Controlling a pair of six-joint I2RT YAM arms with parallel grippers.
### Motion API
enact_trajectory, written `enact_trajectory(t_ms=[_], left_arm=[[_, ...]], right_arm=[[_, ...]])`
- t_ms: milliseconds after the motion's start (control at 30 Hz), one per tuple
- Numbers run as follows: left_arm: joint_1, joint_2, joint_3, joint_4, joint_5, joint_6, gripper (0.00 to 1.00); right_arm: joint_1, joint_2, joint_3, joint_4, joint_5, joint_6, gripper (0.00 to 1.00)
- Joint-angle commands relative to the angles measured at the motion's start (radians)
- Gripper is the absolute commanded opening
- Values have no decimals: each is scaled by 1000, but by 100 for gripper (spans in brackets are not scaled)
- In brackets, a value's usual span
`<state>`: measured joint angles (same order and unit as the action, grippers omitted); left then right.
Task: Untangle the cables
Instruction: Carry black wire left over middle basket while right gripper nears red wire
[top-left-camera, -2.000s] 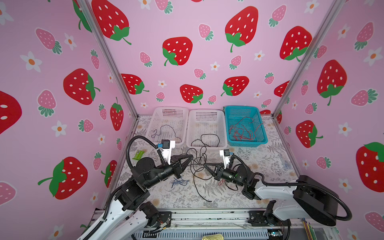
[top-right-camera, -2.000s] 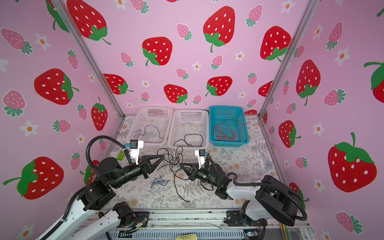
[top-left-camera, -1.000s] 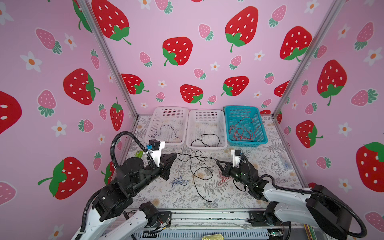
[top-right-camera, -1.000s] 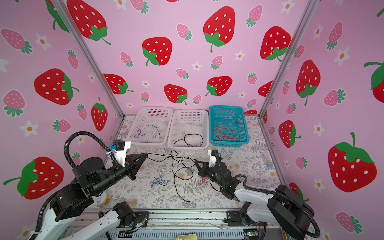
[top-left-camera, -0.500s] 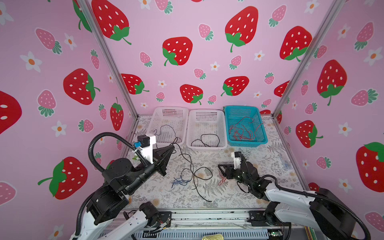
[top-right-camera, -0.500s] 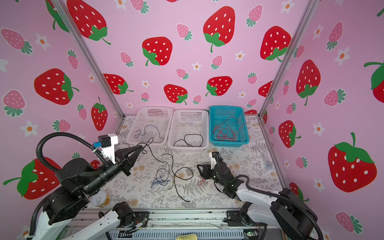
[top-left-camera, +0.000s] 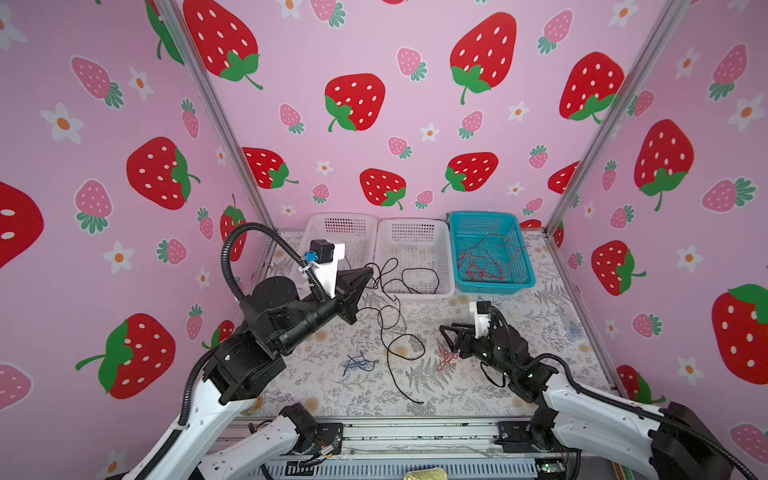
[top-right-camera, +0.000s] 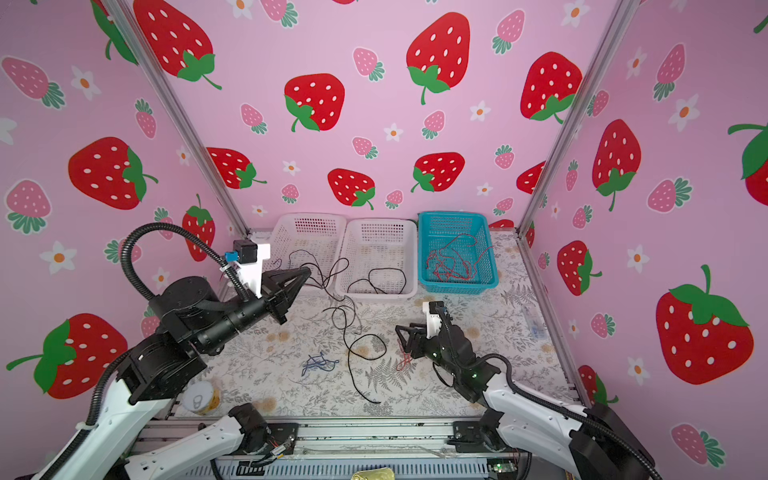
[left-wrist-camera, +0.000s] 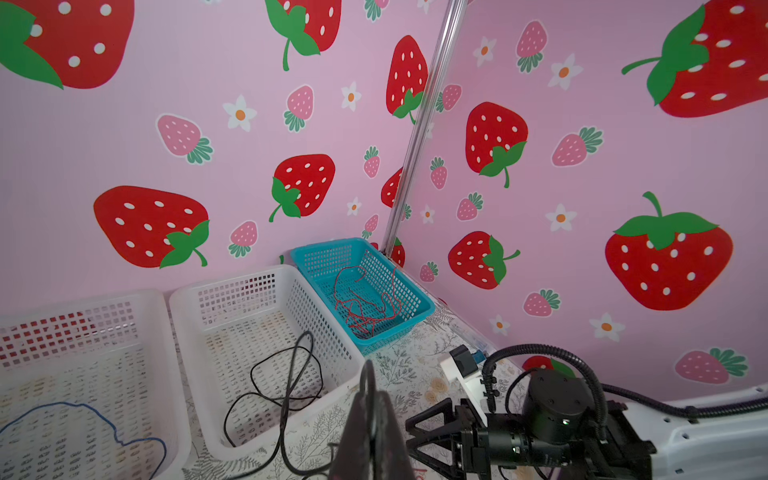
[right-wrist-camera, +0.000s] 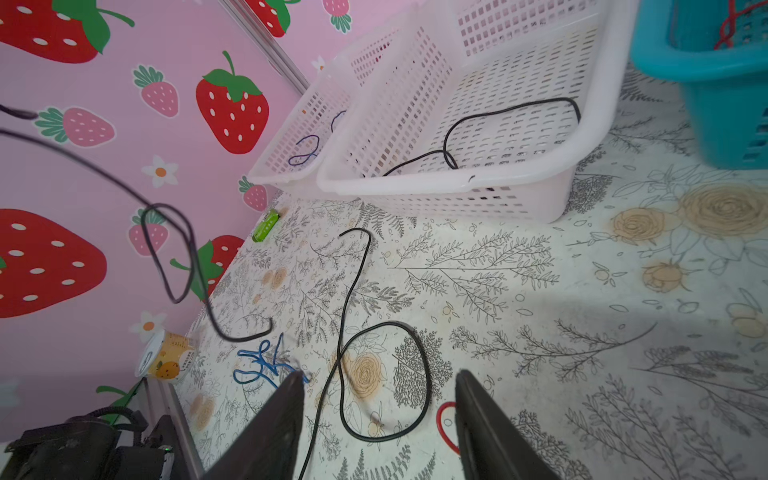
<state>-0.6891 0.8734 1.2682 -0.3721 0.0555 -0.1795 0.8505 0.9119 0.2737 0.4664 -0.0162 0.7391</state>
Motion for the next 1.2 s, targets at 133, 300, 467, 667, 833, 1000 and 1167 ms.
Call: enact_trajectory(t_ms=[133,300,467,667,833,1000,1167], left_arm=[[33,254,145,149,30,132,0],[110,457,256,216,67,171,0],[175,654,325,297,108,197,0],[220,865,383,338,171,183,0],[223,968,388,355,219,160,0],[223,1017,346,362,211,148,3],[223,1017,333,351,217,127,26]], right_arm=[[1,-107,3,-119,69,-38,63],[1,-173,10,-173,75,-42,64],[1,-227,2,-199,72,-43,65],[3,-255,-8,-219,44,-37,65],[3,-287,-18,-239,44,-36,65],[3,-294,-19,-258,44,-37,65],[3,-252,8,-363,139,-5,65]])
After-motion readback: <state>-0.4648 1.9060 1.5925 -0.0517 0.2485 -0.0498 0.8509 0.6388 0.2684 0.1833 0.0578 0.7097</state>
